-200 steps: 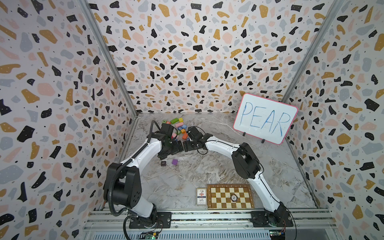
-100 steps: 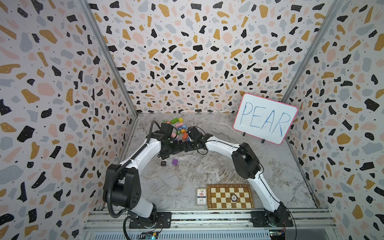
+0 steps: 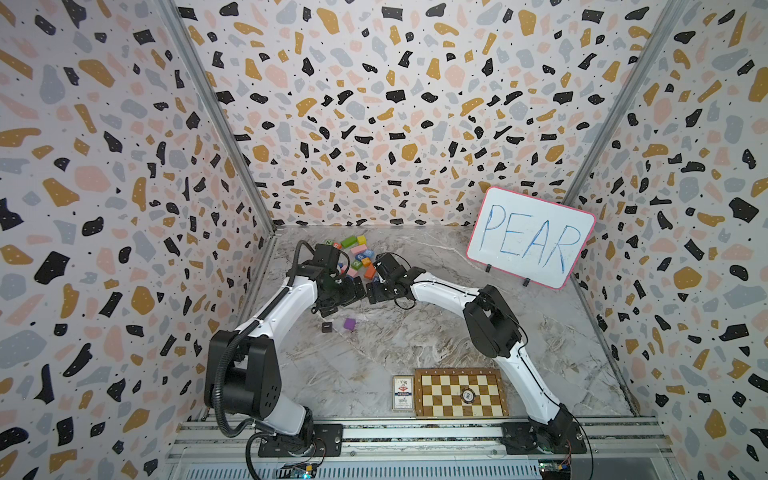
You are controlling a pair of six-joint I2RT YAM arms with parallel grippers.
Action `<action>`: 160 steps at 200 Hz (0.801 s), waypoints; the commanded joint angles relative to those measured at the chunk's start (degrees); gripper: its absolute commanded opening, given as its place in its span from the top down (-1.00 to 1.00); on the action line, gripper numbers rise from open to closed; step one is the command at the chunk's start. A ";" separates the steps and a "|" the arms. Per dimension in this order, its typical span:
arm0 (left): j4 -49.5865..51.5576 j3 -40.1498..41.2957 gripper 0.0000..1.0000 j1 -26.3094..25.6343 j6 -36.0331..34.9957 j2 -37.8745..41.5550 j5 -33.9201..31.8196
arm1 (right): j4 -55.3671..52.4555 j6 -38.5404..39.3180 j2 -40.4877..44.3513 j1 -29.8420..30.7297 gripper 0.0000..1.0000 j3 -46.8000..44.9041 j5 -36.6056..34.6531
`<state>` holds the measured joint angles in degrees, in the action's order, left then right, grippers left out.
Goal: Spell the uppercase word “pear” with letter blocks
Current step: Pick up the letter block from the center of the board.
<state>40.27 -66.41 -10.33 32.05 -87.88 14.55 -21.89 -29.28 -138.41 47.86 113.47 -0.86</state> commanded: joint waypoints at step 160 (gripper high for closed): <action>-0.37 2.86 -0.98 3.43 -1.82 3.97 2.37 | -2.98 -0.97 -5.20 0.21 -0.69 11.13 1.35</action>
<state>40.16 -64.38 -7.31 31.05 -84.82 16.10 -23.22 -29.80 -142.71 47.75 121.69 0.23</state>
